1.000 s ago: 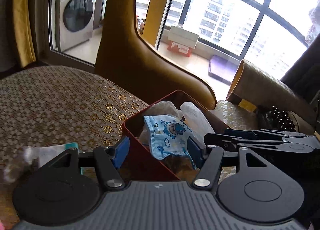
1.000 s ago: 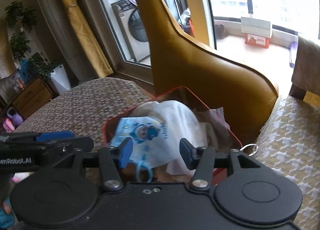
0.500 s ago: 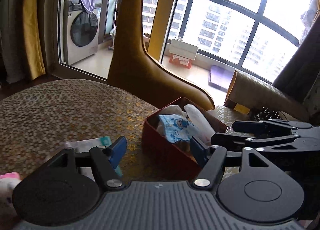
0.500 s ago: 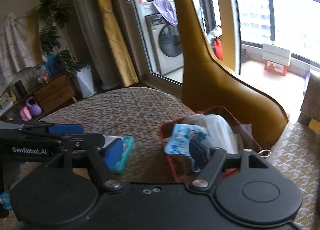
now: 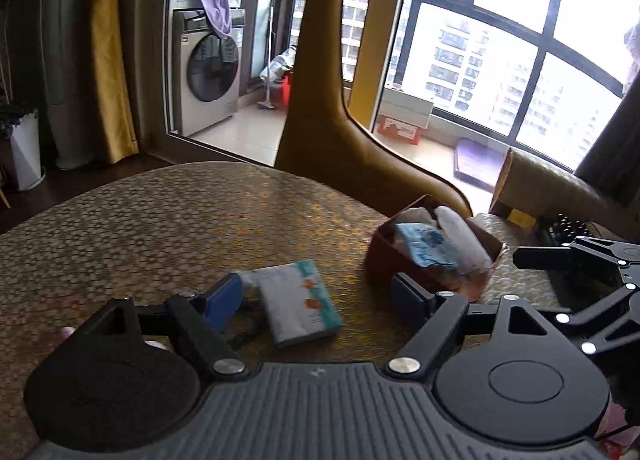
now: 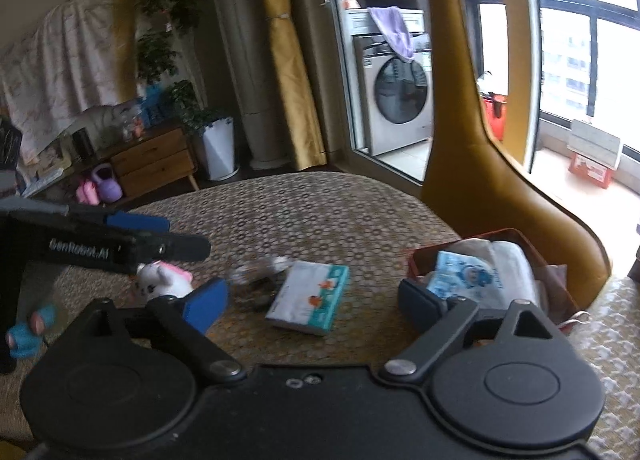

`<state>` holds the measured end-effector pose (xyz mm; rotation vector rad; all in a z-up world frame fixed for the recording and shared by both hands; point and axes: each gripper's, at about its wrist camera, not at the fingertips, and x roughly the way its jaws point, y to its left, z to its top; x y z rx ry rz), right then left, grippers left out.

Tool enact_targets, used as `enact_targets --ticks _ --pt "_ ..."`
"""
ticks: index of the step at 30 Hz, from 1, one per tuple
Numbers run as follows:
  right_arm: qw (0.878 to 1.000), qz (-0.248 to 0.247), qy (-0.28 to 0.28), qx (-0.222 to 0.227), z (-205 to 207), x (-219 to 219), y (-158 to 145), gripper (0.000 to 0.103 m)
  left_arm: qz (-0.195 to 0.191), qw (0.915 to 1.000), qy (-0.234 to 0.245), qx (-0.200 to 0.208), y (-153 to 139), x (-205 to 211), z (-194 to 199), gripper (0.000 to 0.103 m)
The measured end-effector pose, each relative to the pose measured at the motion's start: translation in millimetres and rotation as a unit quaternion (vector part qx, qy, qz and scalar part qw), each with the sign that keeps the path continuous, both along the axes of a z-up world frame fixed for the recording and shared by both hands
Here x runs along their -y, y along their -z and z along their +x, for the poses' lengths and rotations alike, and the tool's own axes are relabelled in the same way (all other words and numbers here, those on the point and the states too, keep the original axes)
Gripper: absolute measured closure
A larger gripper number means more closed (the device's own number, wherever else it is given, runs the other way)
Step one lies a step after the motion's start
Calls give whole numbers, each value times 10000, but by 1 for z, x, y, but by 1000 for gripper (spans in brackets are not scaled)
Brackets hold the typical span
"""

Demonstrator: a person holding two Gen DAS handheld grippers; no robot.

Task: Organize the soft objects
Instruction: 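Move both open tools back over the remaining table items, then grasp the clear cotton-swab bag with the left tool while the right tool grasps the brown cord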

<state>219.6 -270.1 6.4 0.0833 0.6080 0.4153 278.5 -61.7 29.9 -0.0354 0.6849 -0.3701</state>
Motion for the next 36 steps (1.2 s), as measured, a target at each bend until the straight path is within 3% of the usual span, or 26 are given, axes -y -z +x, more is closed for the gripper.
enact_targets --ticks 6,8,9,15,22,32,36 --pt "9995 -76 -297 -57 1 -25 6 7 52 9999 111 -76 1 -23 11 16" --pt "9991 -81 -404 -94 2 -34 9 7 59 9998 125 -154 3 -28 18 3" --pt "9988 -89 -465 -108 3 -39 11 7 51 9997 132 -192 4 -32 21 1" --pt "9959 -275 -850 -149 10 -71 30 7 142 9974 189 -686 14 -36 56 1" --pt "9904 -482 -1288 -153 29 -104 56 7 322 9867 -218 -1581 44 -29 115 1" --pt "9833 -553 -1708 -294 70 -138 93 8 339 9696 -708 -2319 91 -11 179 1" --pt "9783 -669 -1947 -222 79 -148 104 12 295 9595 -869 -2664 111 -6 197 1"
